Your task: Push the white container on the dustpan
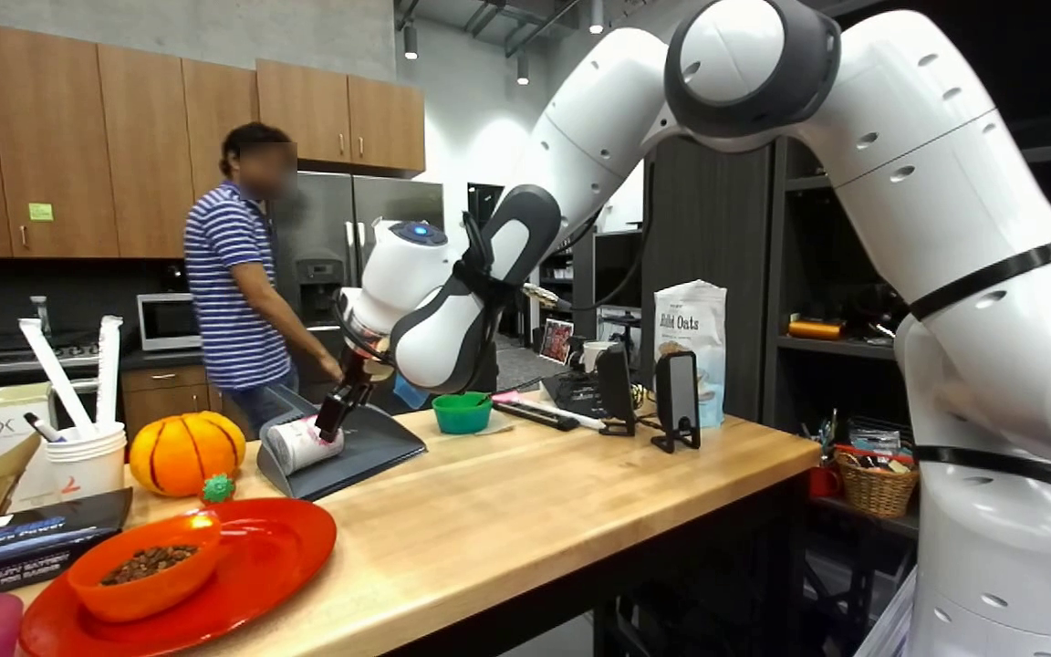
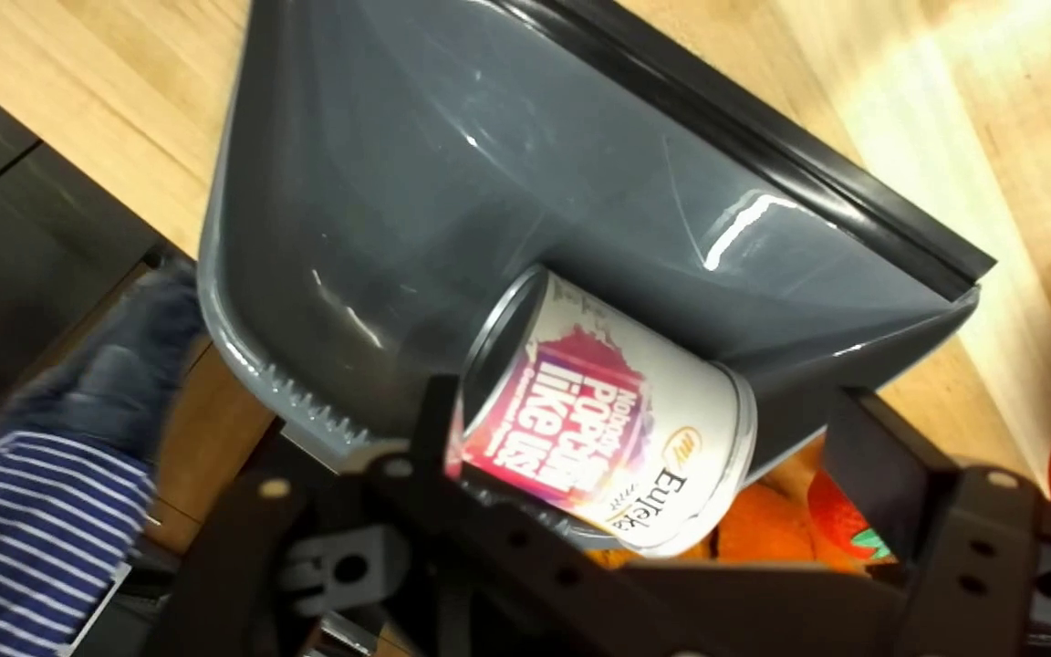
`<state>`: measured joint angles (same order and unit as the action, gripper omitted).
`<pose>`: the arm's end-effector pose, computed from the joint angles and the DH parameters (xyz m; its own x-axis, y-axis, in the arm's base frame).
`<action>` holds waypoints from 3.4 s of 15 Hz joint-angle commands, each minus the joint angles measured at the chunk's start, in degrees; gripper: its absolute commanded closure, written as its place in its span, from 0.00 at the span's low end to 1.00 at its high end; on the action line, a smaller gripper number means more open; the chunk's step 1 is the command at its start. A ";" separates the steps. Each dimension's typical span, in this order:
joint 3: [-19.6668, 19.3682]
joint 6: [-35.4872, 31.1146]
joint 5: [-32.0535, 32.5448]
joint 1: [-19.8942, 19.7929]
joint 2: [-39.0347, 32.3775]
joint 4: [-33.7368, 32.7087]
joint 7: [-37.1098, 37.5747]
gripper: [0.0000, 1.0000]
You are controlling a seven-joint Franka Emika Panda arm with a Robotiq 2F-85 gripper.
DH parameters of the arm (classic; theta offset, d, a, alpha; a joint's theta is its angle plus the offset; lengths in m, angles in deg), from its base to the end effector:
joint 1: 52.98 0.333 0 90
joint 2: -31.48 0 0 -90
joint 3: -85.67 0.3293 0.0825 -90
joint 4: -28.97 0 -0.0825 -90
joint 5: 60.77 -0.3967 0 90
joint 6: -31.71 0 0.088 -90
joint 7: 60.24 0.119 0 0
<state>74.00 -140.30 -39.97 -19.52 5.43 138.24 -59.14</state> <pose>0.6302 0.2935 0.3260 0.5472 0.6469 0.5311 0.5745 -0.7518 0.3237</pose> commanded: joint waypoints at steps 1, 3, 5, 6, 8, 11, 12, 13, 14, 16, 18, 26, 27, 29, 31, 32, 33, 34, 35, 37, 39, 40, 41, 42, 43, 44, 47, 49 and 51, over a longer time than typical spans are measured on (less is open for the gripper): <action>-0.28 3.02 0.60 0.29 1.99 0.57 -0.82 0.00; -1.41 3.89 1.17 1.14 3.00 1.11 0.36 0.00; -4.00 3.79 2.64 2.83 4.56 1.89 2.50 0.00; -5.49 3.62 3.40 3.86 5.25 2.02 3.70 0.00; -8.99 3.16 5.72 6.36 6.08 1.62 5.98 0.00; -7.37 2.83 3.45 5.10 4.24 -0.17 2.78 0.00; -7.45 2.96 3.46 5.32 4.48 -0.17 2.82 0.00; -7.47 3.00 3.46 5.48 4.50 -0.16 2.87 0.00; -6.66 3.88 3.04 5.23 3.66 -0.87 1.95 0.00; -5.79 2.33 3.31 3.36 9.24 6.73 -1.18 0.00; -4.79 3.28 2.27 2.57 14.25 11.87 -2.86 0.00; -10.12 2.01 9.04 3.16 24.79 20.23 1.38 0.00; -10.60 1.60 10.68 3.10 25.40 20.55 2.22 0.00; -11.33 0.79 13.99 2.89 26.25 20.94 4.06 0.00; -11.76 0.43 16.72 2.71 26.97 21.19 5.32 0.00; -11.74 0.16 16.77 2.68 27.32 21.55 4.88 0.00; -11.48 0.14 15.14 2.76 27.87 22.34 3.09 0.00; -11.24 0.07 13.26 2.89 28.43 23.19 1.45 0.00; -10.99 0.07 11.19 3.10 28.87 24.02 -0.24 0.00; -0.33 -0.32 4.63 -6.17 29.95 26.39 -5.43 0.00; -5.97 0.66 -7.35 2.47 31.45 29.18 -14.63 0.00; -6.04 2.33 -12.69 3.84 32.24 29.57 -18.60 0.00; -6.19 4.33 -17.55 4.90 32.86 29.54 -22.16 0.00; -6.44 6.68 -20.78 5.71 33.26 29.05 -24.48 0.00; -6.73 9.76 -23.18 6.09 33.68 28.33 -25.89 0.00; -6.95 12.76 -25.43 6.36 34.06 27.57 -27.36 0.00; 0.61 22.27 -28.39 -2.31 34.30 24.89 -28.05 0.00; 4.02 27.23 -28.39 -6.59 34.30 23.34 -26.60 0.00; 7.87 30.67 -29.26 -11.10 34.27 22.00 -26.63 0.00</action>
<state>76.54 -114.89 -67.20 -24.35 38.79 161.93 -84.92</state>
